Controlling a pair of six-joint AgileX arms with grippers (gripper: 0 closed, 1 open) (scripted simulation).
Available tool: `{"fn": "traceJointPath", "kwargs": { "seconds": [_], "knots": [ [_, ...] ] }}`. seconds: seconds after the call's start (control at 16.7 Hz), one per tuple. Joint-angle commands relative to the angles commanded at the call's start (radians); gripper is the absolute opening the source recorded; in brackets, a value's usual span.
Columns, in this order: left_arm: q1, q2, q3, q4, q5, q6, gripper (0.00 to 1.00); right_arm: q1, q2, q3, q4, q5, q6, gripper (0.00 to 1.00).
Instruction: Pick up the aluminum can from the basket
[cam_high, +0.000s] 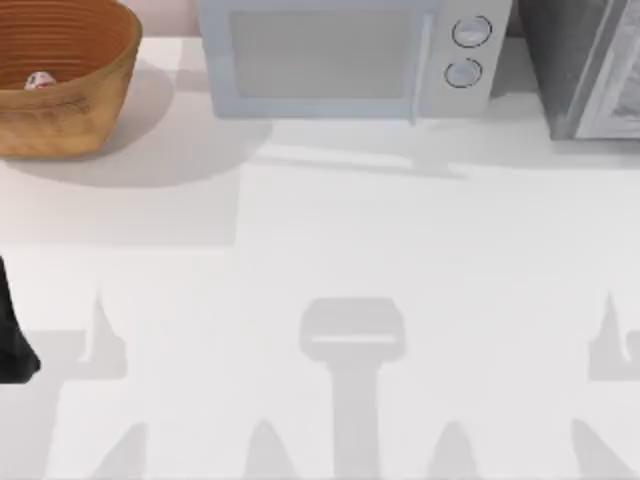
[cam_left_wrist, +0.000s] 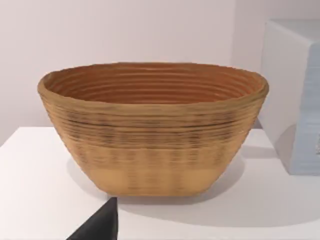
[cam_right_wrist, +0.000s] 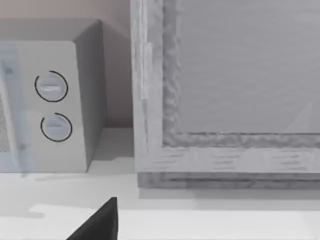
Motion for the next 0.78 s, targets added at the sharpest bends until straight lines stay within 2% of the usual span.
{"fn": "traceJointPath", "kwargs": {
  "seconds": [0.18, 0.36, 0.54, 0.78],
  "knots": [
    [0.001, 0.008, 0.009, -0.003, 0.000, -0.001, 1.00, 0.000, 0.000, 0.000, 0.000, 0.000, 0.000, 1.00],
    [0.006, 0.094, 0.096, -0.038, 0.006, -0.008, 1.00, 0.000, 0.000, 0.000, 0.000, 0.000, 0.000, 1.00],
    [0.013, 0.273, 0.278, -0.107, 0.020, -0.020, 1.00, 0.000, 0.000, 0.000, 0.000, 0.000, 0.000, 1.00],
    [0.023, 0.651, 0.642, -0.247, 0.052, -0.035, 1.00, 0.000, 0.000, 0.000, 0.000, 0.000, 0.000, 1.00]
  ]
}}
